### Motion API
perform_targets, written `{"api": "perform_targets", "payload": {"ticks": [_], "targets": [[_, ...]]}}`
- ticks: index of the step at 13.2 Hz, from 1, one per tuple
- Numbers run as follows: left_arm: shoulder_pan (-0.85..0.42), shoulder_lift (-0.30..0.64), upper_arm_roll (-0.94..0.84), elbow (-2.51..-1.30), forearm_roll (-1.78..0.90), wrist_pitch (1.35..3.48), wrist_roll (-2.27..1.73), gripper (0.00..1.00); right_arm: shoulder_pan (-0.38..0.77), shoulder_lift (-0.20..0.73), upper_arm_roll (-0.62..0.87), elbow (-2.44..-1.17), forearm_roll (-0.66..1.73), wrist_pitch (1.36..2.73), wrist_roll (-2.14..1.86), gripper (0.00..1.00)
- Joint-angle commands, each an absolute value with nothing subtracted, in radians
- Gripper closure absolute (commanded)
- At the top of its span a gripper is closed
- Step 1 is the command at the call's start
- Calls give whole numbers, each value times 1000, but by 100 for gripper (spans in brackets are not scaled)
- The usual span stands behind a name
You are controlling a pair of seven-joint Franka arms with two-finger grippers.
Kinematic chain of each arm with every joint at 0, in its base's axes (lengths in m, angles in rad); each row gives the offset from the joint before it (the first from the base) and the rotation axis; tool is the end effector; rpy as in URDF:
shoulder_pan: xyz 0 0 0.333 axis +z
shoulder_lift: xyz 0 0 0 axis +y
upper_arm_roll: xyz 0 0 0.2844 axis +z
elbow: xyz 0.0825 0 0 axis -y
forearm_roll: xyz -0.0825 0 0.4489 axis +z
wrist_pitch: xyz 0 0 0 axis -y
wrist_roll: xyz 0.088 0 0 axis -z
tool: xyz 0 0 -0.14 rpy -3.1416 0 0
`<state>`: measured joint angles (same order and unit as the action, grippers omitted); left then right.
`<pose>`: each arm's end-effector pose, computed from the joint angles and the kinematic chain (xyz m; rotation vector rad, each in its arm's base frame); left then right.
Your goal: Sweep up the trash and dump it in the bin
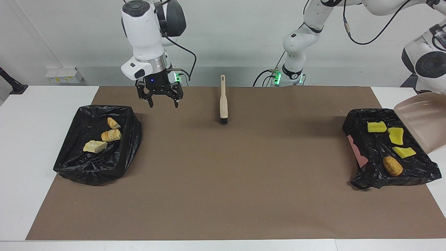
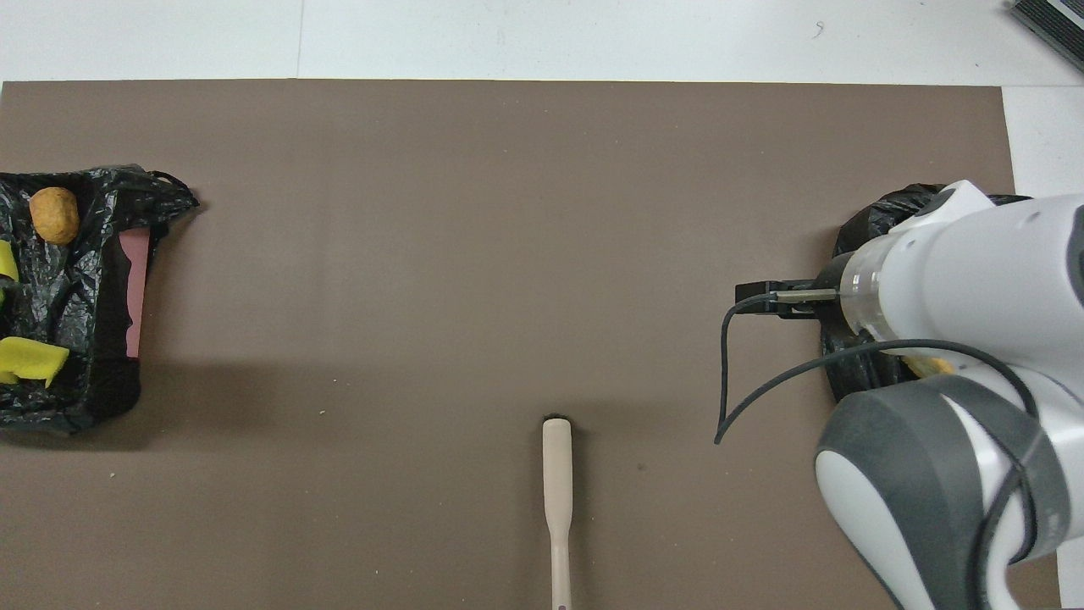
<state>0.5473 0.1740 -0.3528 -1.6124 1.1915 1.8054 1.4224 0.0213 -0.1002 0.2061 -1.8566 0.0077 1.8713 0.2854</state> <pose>0.6537 0.2532 0.5168 -1.5915 1.4978 0.9433 0.5973 0.1418 0.4921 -3.1193 0.0932 -0.1756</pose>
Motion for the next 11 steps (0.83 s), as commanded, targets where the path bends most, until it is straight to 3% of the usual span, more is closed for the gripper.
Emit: {"api": "perform_targets", "payload": {"ticks": [1,7,11], "targets": [[509,153,-348,-1617,1210,1770,1410,100,96,-97,65,-1798,-18,1803,221,0],[361,149,-350,-1617,973,1579,1307,100,94,-92,-89,-1625,-32,1628,39,0],[243,149,-350,-1621,740,1454,1070,100,46,-98,-97,-1638,-29,1614,29,0]]}}
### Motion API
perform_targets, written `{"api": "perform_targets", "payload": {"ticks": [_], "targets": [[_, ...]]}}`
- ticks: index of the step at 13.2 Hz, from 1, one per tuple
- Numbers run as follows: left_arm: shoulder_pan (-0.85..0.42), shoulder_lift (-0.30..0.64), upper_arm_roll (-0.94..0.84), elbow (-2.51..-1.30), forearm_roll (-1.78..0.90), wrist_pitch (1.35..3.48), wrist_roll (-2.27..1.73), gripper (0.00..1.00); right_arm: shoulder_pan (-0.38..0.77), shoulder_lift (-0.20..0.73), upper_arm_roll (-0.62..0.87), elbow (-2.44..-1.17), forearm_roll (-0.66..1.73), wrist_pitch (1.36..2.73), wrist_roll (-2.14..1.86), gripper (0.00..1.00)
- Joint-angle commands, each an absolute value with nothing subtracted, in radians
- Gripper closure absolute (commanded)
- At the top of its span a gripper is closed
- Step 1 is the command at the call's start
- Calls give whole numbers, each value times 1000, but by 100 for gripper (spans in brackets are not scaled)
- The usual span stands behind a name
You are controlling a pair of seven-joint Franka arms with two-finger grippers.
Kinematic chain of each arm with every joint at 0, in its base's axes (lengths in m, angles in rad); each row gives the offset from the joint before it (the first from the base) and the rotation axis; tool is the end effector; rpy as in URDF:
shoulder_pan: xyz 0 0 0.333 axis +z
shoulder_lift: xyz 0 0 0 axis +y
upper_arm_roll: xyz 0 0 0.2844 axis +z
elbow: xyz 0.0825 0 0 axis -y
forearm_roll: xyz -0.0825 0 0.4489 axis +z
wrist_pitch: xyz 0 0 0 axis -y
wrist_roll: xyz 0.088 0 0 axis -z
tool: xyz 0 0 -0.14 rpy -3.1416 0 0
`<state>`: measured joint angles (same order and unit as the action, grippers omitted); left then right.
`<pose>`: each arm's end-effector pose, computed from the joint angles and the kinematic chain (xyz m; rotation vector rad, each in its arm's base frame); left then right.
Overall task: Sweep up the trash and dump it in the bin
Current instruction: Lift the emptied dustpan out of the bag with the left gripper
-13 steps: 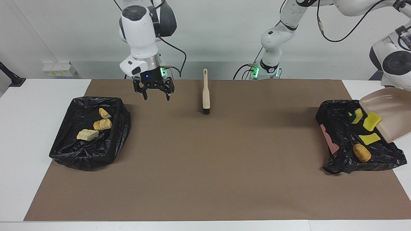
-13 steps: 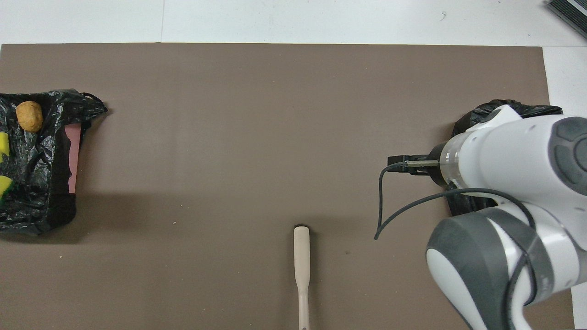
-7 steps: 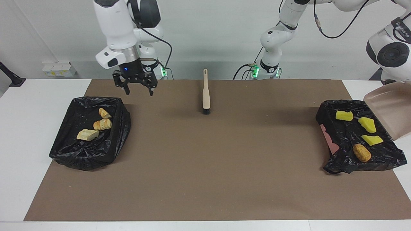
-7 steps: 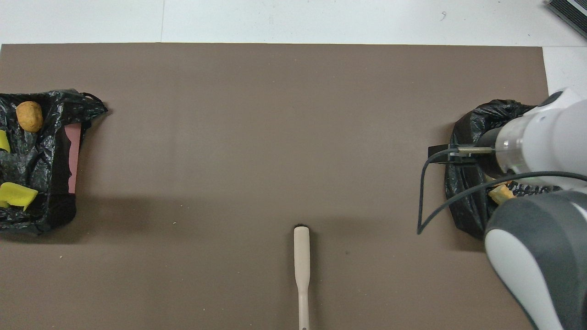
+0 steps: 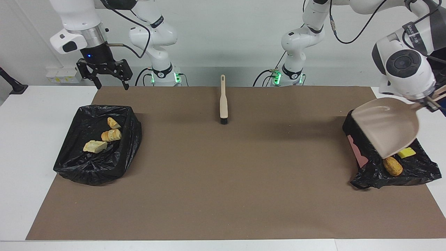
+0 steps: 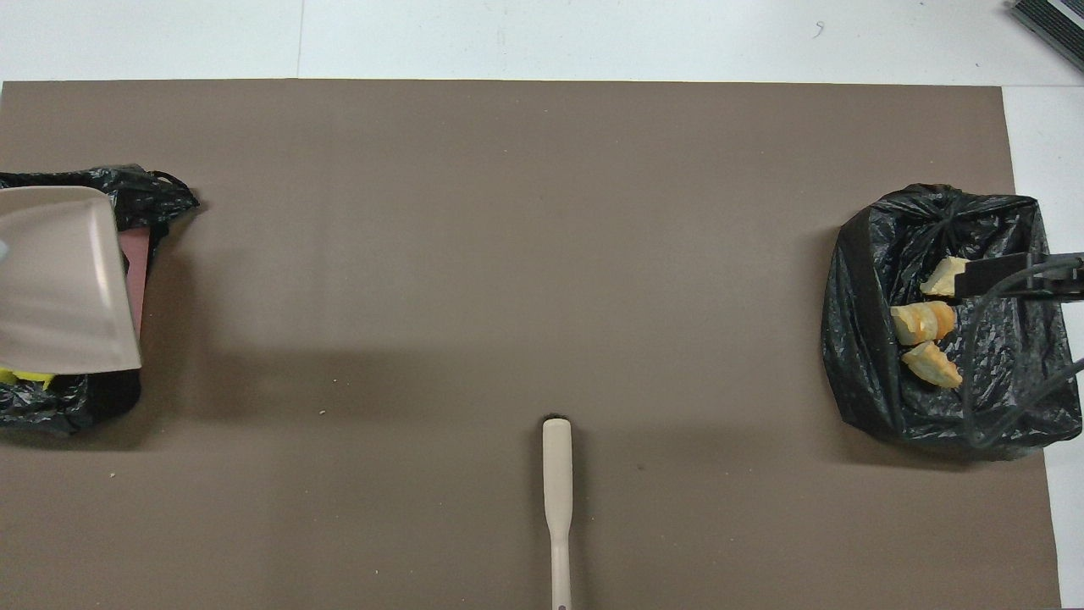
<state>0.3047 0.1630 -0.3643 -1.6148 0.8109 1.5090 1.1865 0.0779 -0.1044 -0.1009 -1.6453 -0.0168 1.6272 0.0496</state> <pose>0.6445 0.0782 0.4750 -1.9983 1.5295 0.8070 0.5983 -0.0184 0.5881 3.1315 -0.1132 0.1346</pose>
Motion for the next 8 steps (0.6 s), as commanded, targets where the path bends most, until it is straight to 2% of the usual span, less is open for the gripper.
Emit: {"api": "perform_targets", "payload": {"ticks": [1,8], "targets": [[215,149,-348,-1621,670,1436,1013,100,13,-104,-94,-1647,-19,1606,25,0],[49,130,-350,-1629,318,1419,429,100,2,-106,-86,-1644,-38,1586,5,0]]}}
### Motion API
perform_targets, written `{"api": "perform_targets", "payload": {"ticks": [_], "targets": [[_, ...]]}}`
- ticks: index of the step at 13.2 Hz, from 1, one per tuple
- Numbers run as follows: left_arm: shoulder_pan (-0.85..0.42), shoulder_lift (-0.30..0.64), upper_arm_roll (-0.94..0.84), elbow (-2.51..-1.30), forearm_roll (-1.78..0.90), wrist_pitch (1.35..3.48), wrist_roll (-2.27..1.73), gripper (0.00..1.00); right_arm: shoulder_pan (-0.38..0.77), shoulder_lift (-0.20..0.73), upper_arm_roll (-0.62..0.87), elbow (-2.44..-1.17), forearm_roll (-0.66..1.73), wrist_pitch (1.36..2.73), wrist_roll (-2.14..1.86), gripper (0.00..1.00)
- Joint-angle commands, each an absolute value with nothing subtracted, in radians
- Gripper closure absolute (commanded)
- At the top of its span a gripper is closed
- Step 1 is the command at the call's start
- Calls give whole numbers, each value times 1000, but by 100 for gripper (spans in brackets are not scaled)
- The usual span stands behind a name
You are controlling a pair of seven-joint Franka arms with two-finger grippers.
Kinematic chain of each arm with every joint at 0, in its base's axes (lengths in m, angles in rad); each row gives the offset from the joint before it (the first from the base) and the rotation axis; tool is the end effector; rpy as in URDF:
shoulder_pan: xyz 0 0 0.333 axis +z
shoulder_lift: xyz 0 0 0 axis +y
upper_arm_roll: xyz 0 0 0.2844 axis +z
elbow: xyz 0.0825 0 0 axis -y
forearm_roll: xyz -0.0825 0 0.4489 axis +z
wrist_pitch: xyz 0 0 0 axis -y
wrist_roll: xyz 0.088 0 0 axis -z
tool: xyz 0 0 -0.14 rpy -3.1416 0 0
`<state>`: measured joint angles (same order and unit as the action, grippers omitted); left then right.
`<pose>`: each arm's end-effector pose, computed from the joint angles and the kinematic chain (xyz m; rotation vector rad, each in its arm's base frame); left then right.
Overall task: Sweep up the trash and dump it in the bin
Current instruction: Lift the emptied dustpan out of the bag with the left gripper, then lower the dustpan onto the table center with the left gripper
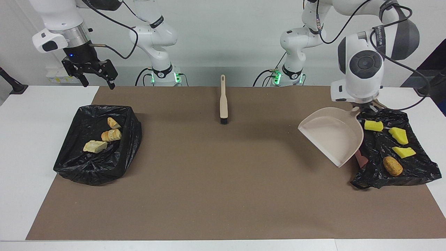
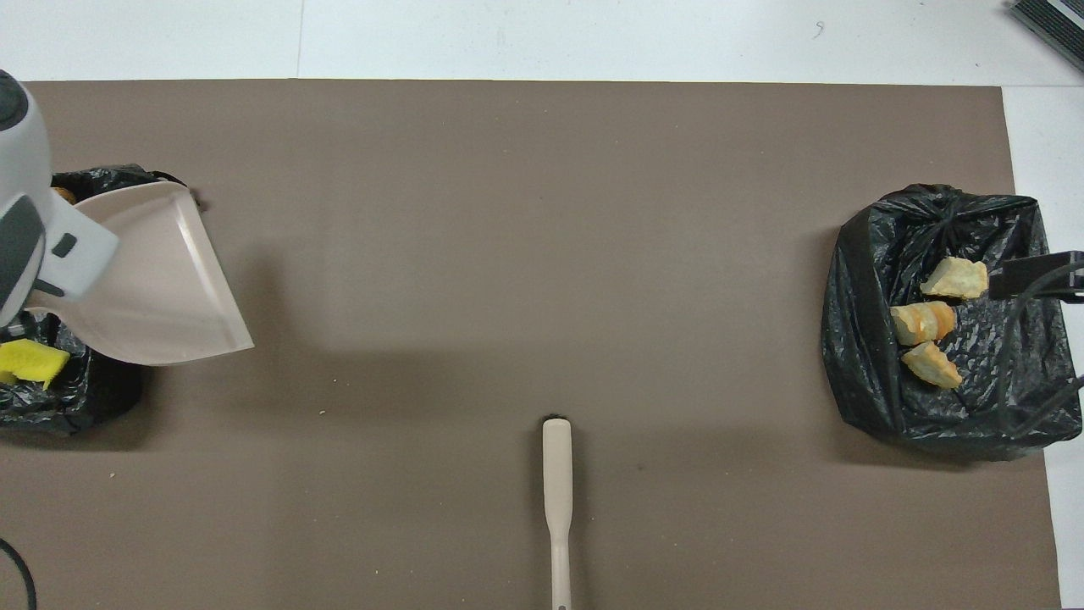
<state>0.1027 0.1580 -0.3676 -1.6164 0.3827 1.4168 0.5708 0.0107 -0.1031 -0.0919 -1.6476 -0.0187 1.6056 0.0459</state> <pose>0.6124 -0.0982 0.4428 -2.5668 1.1602 0.5579 0.5935 -0.0530 0.5840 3.1235 -0.1983 0.0947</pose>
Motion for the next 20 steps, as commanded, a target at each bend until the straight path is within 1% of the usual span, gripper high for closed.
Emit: {"api": "perform_targets", "payload": {"ticks": [1,2,4,6,8,10,11,12,15,17,19,20], "targets": [[28,135,-350,-1626,272,1430,341,100,2,-107,-87,-1646,-47,1577,5,0],[6,141,-350,-1625,231,1449,256,100,-5,-107,-87,-1646,-48,1566,8,0],[-75,162,-350,-1618,206,1477,100,100,-3,-110,-92,-1651,-43,1566,20,0],[-113,195,-350,-1608,134,1531,-38,100,1,-114,-87,-1651,-32,1566,26,0],[-199,241,-348,-1582,114,1571,-154,100,9,-114,-87,-1652,-34,1566,23,0],[-254,294,-350,-1565,77,1652,-276,100,11,-115,-84,-1646,-37,1566,17,0],[-297,302,-348,-1578,68,1727,-351,100,11,-123,-81,-1638,-44,1565,17,0],[-326,336,-348,-1580,63,1780,-421,100,12,-130,-78,-1638,-46,1563,17,0],[-350,392,-348,-1572,15,1893,-481,100,12,-137,-74,-1641,-46,1569,-49,0],[-376,467,-348,-1533,11,1933,-563,100,12,-138,-72,-1644,-37,1574,-32,0],[-425,556,-339,-1468,25,1951,-633,100,12,-138,-72,-1646,-28,1571,-11,0],[-425,567,-341,-1468,25,1979,-637,100,12,-140,-72,-1646,-28,1568,-11,0]]}}
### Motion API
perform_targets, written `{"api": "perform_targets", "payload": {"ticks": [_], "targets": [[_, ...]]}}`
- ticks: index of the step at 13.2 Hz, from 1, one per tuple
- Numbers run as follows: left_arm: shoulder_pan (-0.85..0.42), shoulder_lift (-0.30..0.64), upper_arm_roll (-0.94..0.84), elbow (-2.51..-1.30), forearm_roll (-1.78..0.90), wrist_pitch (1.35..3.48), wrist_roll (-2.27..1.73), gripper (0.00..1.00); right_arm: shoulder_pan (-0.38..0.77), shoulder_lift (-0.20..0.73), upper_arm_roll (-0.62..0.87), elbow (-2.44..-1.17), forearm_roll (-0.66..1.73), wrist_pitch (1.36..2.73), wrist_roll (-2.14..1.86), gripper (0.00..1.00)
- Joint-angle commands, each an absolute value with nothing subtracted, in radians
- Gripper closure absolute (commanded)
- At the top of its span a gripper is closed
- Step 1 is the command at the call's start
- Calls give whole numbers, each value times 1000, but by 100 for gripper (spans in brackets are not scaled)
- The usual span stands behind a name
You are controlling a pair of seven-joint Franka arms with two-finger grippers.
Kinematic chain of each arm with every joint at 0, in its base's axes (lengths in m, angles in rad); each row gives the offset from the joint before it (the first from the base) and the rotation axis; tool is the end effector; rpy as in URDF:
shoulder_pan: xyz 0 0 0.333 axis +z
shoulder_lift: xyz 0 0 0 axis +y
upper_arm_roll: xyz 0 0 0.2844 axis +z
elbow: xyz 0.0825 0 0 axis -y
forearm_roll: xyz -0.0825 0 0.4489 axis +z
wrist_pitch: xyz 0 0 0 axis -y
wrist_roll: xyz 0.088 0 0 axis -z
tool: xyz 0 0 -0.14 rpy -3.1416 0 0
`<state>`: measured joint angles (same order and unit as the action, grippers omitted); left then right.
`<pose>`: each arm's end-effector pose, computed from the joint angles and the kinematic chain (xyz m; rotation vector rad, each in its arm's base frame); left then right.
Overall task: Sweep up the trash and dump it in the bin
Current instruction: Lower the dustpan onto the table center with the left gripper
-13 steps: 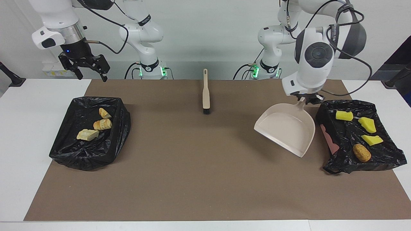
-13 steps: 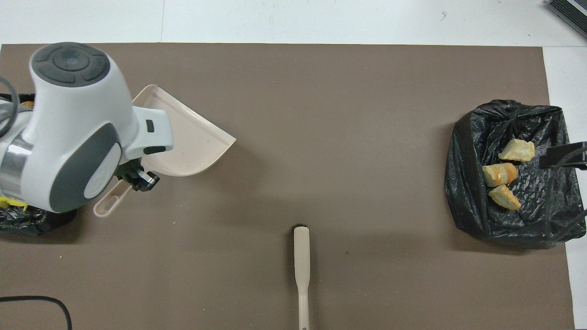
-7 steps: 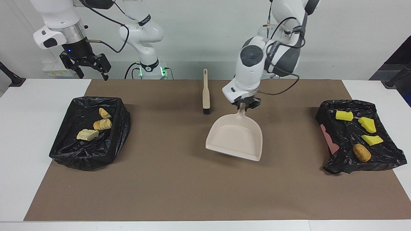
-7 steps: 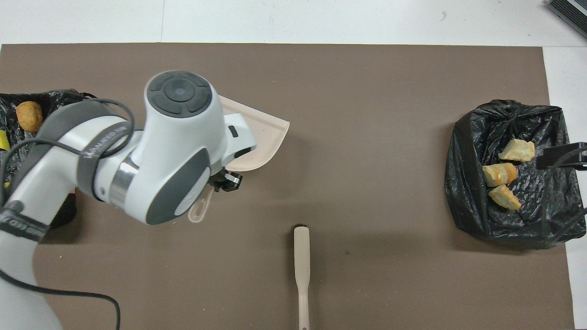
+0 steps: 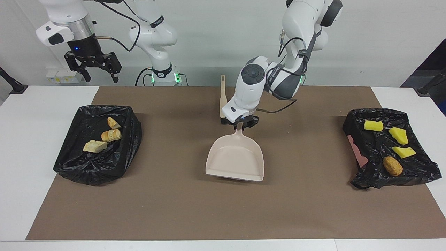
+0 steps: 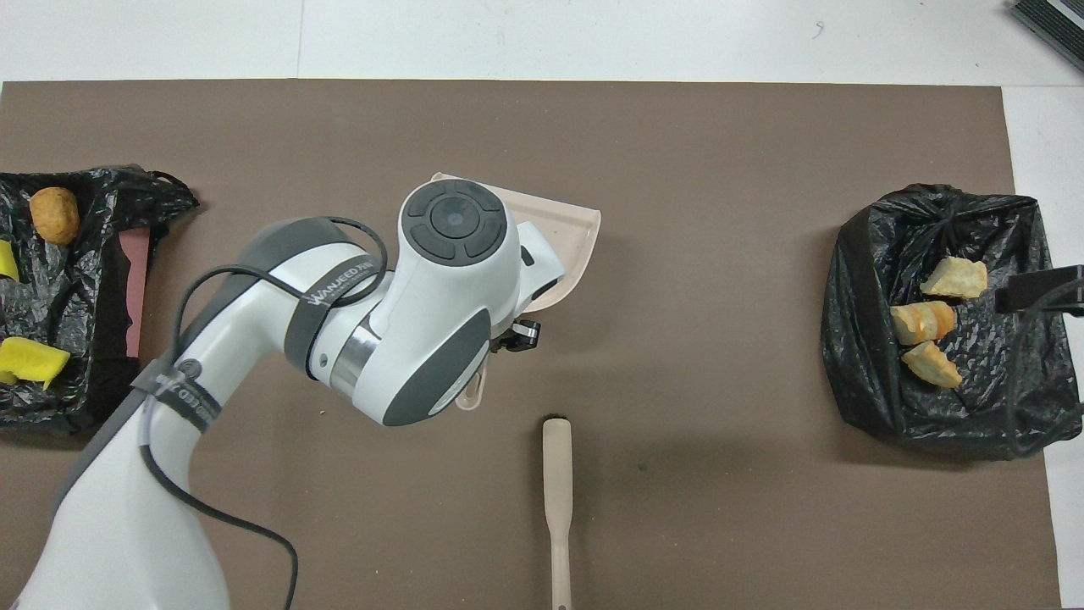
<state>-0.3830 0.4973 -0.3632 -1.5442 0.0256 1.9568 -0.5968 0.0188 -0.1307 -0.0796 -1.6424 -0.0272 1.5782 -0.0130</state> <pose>0.5470 -0.4729 0.2869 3.0461 -0.1887 -0.2041 0.5837 -0.0417 0.6005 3.1198 -0.0751 0.1021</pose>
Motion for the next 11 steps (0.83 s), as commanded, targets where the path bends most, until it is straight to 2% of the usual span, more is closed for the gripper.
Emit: {"api": "perform_targets", "payload": {"ticks": [1,2,3,4,11], "targets": [[-423,566,-341,-1474,15,2018,-647,100,12,-140,-72,-1646,-28,1566,-12,0],[-413,568,-341,-1485,3,2060,-678,100,12,-140,-72,-1646,-28,1566,-12,0],[-396,566,-341,-1509,5,2095,-678,73,12,-138,-72,-1641,-29,1566,-12,0],[-387,560,-341,-1531,8,2114,-675,1,12,-138,-72,-1640,-29,1566,-14,0],[-255,436,-339,-1526,6,2033,-675,0,12,-138,-72,-1640,-28,1566,-14,0]]}}
